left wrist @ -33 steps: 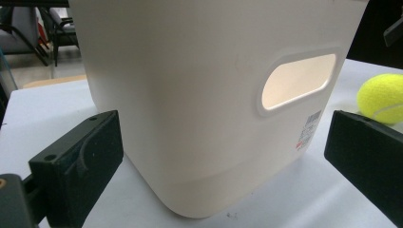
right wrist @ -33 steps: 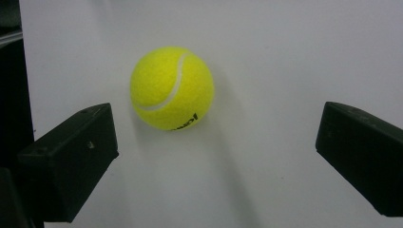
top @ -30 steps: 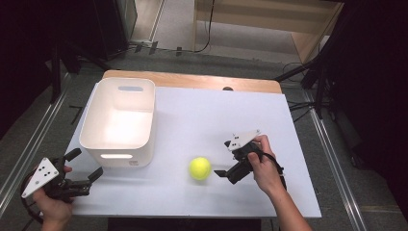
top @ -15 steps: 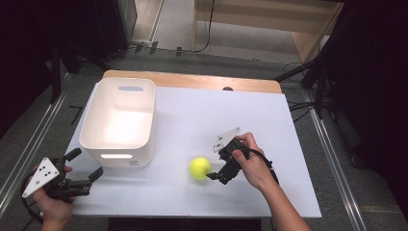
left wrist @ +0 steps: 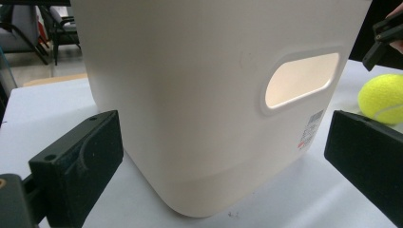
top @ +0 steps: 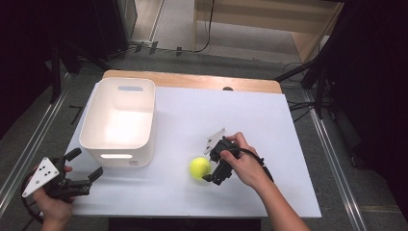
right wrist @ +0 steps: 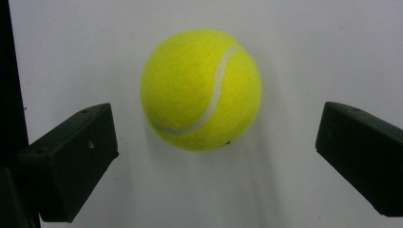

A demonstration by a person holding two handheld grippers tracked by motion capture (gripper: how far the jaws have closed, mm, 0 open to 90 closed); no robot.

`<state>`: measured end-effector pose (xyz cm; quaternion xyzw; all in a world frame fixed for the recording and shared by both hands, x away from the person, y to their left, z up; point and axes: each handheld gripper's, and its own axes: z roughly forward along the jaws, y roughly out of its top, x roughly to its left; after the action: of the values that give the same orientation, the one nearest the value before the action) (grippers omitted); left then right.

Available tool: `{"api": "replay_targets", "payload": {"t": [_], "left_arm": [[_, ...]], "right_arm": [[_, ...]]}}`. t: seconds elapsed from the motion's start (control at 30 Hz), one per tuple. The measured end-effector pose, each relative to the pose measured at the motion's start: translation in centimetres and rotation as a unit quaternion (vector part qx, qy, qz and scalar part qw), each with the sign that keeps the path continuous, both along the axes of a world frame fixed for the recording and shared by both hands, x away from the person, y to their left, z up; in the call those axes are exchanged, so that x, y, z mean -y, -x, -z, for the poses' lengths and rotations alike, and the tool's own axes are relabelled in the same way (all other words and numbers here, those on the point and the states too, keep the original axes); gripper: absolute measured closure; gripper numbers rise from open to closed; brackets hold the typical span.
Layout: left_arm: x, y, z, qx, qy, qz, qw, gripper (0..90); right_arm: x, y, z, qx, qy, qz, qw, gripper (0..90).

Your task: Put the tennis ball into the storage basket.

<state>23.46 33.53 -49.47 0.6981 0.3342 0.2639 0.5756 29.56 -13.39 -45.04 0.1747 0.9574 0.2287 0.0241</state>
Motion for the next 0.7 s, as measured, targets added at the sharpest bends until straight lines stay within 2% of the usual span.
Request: {"api": "replay_targets", "payload": {"t": [0.13, 0.43, 0.47, 0.5, 0.53, 0.57, 0.6, 0.7], "left_arm": [[0.0, 0.0, 0.0, 0.000, 0.000, 0.000, 1.0000, 0.0], [0.0, 0.0, 0.0, -0.001, 0.001, 0.000, 1.0000, 0.0], [0.0, 0.0, 0.0, -0.001, 0.001, 0.001, 1.0000, 0.0], [0.0, 0.0, 0.0, -0.001, 0.001, 0.000, 1.0000, 0.0], [0.0, 0.0, 0.0, -0.001, 0.001, 0.000, 1.0000, 0.0], [0.0, 0.0, 0.0, -0.001, 0.001, 0.000, 1.0000, 0.0], [0.0, 0.0, 0.0, -0.001, 0.001, 0.000, 1.0000, 0.0], [-0.1, 0.0, 0.0, 0.000, 0.002, -0.001, 1.0000, 0.0]], "right_arm": [[-0.4, -0.3, 0.3, -0.006, 0.011, -0.006, 0.9999, 0.0], [-1.6, -0.5, 0.8, -0.020, 0.019, -0.021, 0.9994, 0.0], [-1.8, -0.6, 0.9, -0.018, 0.022, -0.025, 0.9993, 7.5], [-1.9, -0.6, 0.9, -0.006, 0.023, -0.017, 0.9996, 18.4], [-2.1, -0.6, 0.9, -0.016, 0.023, -0.019, 0.9994, 19.9], [-2.2, -0.7, 1.1, -0.011, 0.022, -0.023, 0.9994, 20.1], [-2.4, -0.6, 1.1, -0.007, 0.029, -0.014, 0.9995, 20.1], [-2.7, -0.7, 1.4, -0.010, 0.029, -0.020, 0.9993, 20.1]]}}
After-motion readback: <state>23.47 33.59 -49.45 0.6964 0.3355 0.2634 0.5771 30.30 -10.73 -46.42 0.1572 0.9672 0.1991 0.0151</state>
